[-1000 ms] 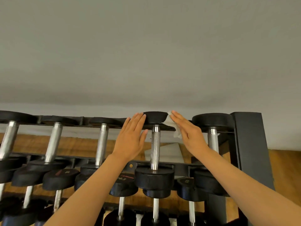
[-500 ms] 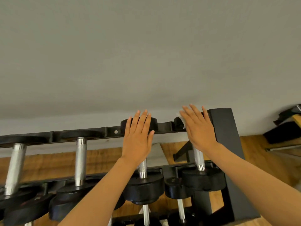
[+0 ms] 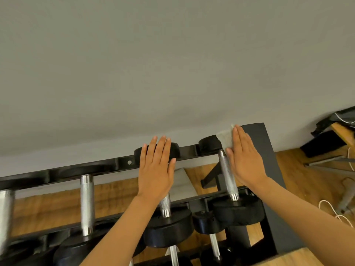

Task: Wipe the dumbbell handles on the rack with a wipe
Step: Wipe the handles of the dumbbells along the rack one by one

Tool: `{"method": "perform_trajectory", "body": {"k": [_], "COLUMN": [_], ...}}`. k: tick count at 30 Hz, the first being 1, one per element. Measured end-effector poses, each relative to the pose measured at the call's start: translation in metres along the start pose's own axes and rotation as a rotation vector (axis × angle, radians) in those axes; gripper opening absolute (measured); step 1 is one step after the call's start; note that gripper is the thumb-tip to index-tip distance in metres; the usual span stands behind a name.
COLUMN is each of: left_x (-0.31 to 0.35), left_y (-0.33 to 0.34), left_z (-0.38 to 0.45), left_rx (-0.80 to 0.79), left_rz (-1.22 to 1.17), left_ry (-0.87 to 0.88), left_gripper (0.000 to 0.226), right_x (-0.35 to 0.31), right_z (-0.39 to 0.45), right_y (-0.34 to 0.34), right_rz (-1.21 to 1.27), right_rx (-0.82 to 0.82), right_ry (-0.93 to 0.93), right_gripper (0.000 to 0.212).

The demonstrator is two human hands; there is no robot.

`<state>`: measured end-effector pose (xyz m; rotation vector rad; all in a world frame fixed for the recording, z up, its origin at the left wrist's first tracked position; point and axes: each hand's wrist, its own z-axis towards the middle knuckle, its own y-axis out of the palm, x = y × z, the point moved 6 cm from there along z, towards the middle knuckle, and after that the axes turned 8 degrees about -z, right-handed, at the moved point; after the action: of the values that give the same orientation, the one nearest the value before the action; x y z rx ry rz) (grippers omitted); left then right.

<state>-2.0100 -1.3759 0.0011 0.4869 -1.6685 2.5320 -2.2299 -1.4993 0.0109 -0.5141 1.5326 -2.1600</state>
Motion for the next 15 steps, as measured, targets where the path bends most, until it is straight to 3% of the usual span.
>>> {"method": "perform_trajectory", "body": {"k": [3, 9, 12, 15], "left_x": [0.0, 0.002, 0.001, 0.002], "left_y": [0.001, -0.001, -0.001, -0.002], "left_z": [0.0, 0.0, 0.0, 0.0], "left_rx": [0.0, 0.004, -0.002, -0.013], "left_rz": [0.004, 0.017, 0.01, 0.002], "left_ry": [-0.028, -0.049, -0.059, -0.068], "left_gripper": [0.058, 0.058, 0.058, 0.058], "right_x": [-0.02, -0.072, -0.05, -0.014], "right_z": [0.019, 0.053, 0.046, 0.028], "right_y": [0.002, 0.012, 0.005, 0.002], "right_rz": [-0.079, -0.374, -0.229, 0.056], "right_rx": [-0.013, -0.083, 0.045, 0.065], "right_ry": [0.024, -0.374, -0.368, -0.299], "right_gripper": [0.069, 0.049, 0.048, 0.052]}}
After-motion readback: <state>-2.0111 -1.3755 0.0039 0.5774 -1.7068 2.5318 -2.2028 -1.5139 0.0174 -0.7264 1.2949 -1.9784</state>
